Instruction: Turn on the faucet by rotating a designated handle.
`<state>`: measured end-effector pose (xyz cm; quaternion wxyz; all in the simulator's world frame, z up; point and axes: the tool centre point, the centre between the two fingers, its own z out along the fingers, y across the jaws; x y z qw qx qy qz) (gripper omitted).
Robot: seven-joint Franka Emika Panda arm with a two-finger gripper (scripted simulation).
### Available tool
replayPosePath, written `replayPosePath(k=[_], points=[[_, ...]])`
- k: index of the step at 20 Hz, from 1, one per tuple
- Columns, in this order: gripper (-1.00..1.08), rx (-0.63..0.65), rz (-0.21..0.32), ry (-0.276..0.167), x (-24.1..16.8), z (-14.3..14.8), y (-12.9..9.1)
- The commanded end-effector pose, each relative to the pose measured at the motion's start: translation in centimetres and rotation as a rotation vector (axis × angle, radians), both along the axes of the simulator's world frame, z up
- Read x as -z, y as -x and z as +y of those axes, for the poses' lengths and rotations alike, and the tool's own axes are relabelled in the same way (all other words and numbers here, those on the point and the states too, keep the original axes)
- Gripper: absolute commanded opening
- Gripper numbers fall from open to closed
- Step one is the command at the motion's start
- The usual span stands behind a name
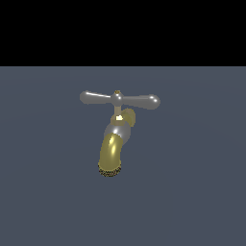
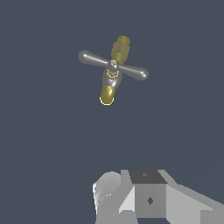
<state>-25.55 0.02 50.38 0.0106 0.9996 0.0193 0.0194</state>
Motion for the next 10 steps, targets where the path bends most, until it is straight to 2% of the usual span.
replayPosePath(k=[1,10], points=[[-1.00,0.000,0.000,0.000,0.0,0.0,0.0],[-1.00,-0.051,0.002,0.000,1.2,-0.6,-0.3]])
